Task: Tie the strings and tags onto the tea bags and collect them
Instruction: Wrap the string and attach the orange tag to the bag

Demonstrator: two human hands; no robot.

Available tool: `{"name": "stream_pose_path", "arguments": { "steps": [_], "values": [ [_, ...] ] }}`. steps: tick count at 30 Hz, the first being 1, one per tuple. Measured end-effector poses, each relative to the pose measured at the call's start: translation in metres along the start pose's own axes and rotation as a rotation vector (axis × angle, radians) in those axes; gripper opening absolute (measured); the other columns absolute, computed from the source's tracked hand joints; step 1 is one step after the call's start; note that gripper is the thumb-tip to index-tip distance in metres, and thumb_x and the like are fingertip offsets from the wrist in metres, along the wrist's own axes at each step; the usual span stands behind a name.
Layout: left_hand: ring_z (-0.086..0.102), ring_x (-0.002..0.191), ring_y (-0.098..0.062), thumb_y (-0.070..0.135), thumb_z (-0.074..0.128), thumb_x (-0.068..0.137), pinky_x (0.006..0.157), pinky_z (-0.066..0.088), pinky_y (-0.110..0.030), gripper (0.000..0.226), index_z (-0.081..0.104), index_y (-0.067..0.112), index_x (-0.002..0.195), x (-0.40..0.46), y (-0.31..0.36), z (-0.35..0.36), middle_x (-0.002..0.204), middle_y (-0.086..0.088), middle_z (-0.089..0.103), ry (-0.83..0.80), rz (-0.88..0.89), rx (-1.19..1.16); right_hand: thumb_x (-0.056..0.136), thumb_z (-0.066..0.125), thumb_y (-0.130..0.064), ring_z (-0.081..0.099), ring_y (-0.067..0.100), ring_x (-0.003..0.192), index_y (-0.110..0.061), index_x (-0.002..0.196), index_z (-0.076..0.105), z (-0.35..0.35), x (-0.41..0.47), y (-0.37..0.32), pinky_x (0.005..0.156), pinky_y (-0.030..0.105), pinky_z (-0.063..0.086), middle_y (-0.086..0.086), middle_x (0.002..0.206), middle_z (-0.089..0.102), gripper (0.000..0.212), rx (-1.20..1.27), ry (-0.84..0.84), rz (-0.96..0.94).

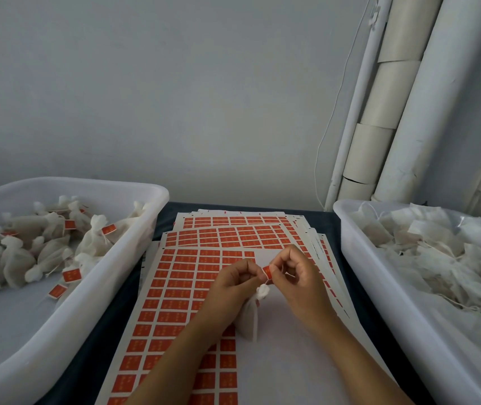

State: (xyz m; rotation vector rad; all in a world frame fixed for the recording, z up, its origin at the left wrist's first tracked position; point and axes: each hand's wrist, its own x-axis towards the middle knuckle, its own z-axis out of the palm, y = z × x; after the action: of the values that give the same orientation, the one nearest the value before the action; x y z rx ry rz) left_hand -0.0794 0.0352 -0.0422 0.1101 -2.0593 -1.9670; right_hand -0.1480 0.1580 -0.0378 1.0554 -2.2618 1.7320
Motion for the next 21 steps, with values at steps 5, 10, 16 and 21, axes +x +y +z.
{"name": "stream_pose_path", "arguments": {
  "steps": [5,10,16,21],
  "values": [
    [0.059,0.064,-0.009,0.006,0.051,0.093,0.061,0.051,-0.018,0.015,0.062,0.009,0.082,-0.0005,0.002,-0.0004,0.089,-0.021,0.063,-0.013,0.015,0.008,0.089,0.059,-0.013,0.06,0.001,0.083,-0.021,0.081,0.051,0.0004,0.0001,0.0017,0.07,0.009,0.049,-0.006,0.085,0.063,0.014,-0.017,0.004,-0.01],
    [0.059,0.065,-0.008,0.011,0.047,0.095,0.063,0.05,-0.017,0.022,0.062,0.011,0.079,-0.0014,0.0009,0.0007,0.074,-0.003,0.062,-0.018,-0.015,0.003,0.087,0.061,-0.011,0.061,0.0,0.083,-0.021,0.081,0.051,0.0008,0.0003,0.002,0.069,0.009,0.049,-0.008,0.083,0.062,0.016,-0.02,0.002,-0.042],
    [0.057,0.064,-0.007,0.011,0.056,0.091,0.061,0.049,-0.019,0.015,0.065,0.009,0.08,-0.0021,0.0001,0.0037,0.072,-0.001,0.062,0.006,0.07,0.023,0.081,0.068,-0.011,0.062,-0.007,0.08,-0.021,0.09,0.045,0.0018,0.001,0.0011,0.066,0.008,0.049,-0.016,0.086,0.06,0.027,0.045,0.082,0.015],
    [0.056,0.064,-0.005,0.004,0.049,0.093,0.059,0.047,-0.015,0.026,0.065,0.014,0.074,-0.0029,0.001,0.0043,0.068,0.005,0.062,-0.011,0.114,0.043,0.083,0.059,-0.033,0.065,0.006,0.071,-0.019,0.095,0.048,0.0016,-0.0002,-0.0015,0.063,0.014,0.052,-0.013,0.082,0.062,0.02,0.125,-0.049,0.147]
  ]
}}
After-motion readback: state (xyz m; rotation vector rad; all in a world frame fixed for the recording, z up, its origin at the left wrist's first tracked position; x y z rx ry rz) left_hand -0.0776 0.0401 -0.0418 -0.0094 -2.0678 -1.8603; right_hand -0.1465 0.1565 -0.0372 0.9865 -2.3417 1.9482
